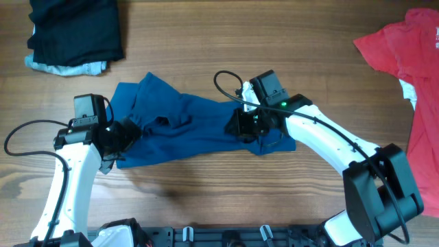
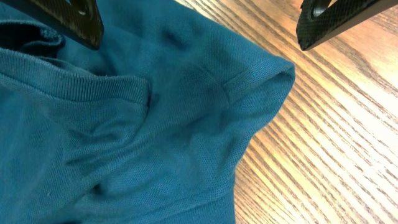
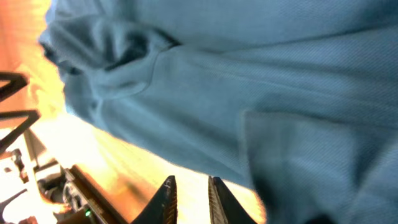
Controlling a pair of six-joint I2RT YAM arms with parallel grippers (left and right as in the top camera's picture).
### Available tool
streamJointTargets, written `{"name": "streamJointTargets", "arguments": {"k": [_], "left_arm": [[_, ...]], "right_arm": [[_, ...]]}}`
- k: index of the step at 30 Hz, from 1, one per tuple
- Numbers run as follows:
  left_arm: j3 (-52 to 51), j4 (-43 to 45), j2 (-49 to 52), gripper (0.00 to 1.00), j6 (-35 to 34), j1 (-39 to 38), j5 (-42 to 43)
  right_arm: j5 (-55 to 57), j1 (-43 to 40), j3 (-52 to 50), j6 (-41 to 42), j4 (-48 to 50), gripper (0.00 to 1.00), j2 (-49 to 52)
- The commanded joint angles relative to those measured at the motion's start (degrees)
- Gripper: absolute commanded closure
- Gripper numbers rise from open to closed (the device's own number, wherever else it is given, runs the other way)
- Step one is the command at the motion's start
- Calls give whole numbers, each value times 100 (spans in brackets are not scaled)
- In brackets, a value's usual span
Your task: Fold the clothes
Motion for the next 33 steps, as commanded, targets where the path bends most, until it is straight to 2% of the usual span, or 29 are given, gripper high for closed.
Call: {"name": "streamJointTargets", "arguments": {"k": [1, 2, 3, 4, 5, 7, 9, 14, 18, 20, 26, 28, 30, 32, 33], "left_arm": [[63, -24, 33, 0, 28, 50, 48], [63, -26, 33, 0, 28, 50, 48], [63, -26, 33, 0, 28, 50, 48], [63, -24, 33, 0, 28, 50, 48], [63, -24, 33, 0, 28, 50, 48], [63, -24, 33, 0, 28, 50, 48], [63, -24, 33, 0, 28, 50, 48], [63, -26, 33, 0, 28, 50, 48], [63, -22, 33, 0, 28, 50, 48], [63, -22, 33, 0, 28, 50, 48], [63, -4, 33, 0, 28, 50, 48], [63, -4, 33, 0, 28, 50, 46], [63, -4, 33, 0, 28, 50, 46], [63, -4, 33, 0, 31, 50, 46], [63, -4, 33, 0, 28, 50, 46]], "right_arm": [[-22, -308, 719, -245, -780, 79, -92], [199, -546, 1054, -404, -1283, 71, -195], [339, -767, 1296, -568, -1617, 57, -282], [463, -1008, 1510, -750, -1899, 47, -350], [654, -1274, 1685, -789, -2146, 48, -367], [1150, -1598, 1670, -791, -2293, 60, -310], [1473, -1672, 1574, -787, -2286, 62, -157], [833, -1563, 1257, -743, -1749, 75, 975], [-205, -1283, 1257, -774, -1309, 75, 1679], [-260, -1097, 1259, -776, -1209, 78, 1753], [-195, -964, 1587, -487, -1169, 77, 1449], [136, -988, 1814, -496, -1349, 67, 1117], [601, -1150, 1834, -494, -1521, 33, 802], [1270, -1499, 1834, -503, -1956, 18, 564], [1554, -1655, 1834, -573, -2159, 14, 516]]}}
